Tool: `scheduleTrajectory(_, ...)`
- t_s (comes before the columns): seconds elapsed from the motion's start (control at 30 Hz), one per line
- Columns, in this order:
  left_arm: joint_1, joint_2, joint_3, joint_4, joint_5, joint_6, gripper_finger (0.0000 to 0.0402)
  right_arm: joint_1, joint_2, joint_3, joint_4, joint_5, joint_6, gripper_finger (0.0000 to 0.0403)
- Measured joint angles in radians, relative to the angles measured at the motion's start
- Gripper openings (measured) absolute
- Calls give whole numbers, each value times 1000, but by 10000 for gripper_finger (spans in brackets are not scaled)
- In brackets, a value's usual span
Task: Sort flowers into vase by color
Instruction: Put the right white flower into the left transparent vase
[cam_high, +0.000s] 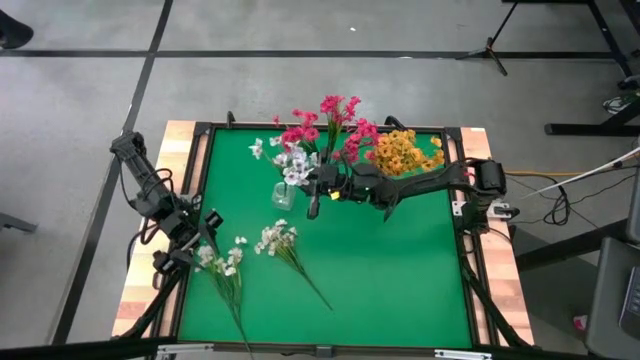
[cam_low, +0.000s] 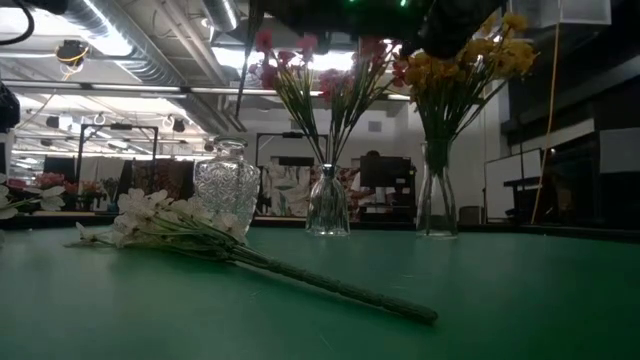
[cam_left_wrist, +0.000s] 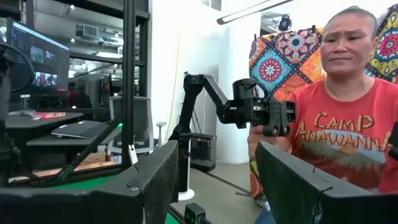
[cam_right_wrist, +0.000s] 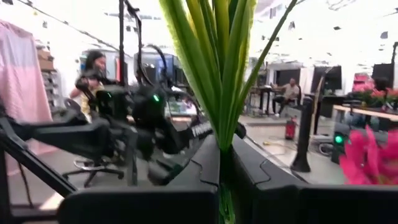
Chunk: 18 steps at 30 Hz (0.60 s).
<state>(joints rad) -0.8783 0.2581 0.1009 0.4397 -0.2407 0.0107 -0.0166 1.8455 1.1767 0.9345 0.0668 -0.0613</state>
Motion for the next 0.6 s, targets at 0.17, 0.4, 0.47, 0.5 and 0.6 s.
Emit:
scheduleTrajectory(0.17, 0, 0, -1, -11, -3, 4, 214, -5, 45, 3, 19, 1, -24, 10)
scheduleTrajectory(0.4, 0, 0, -1, -12, -4, 23, 214, -3, 69, 17, 55, 27, -101, 10)
scheduleTrajectory(0.47, 0, 0, -1, -12, -4, 25, 214, -4, 70, 18, 57, 30, -105, 10)
scheduleTrajectory(0.5, 1, 0, -1, -12, -4, 25, 214, -4, 75, 18, 64, 36, -110, 10)
scheduleTrajectory(0.6, 1, 0, -1, -12, -4, 25, 214, -4, 92, 18, 76, 45, -129, 10)
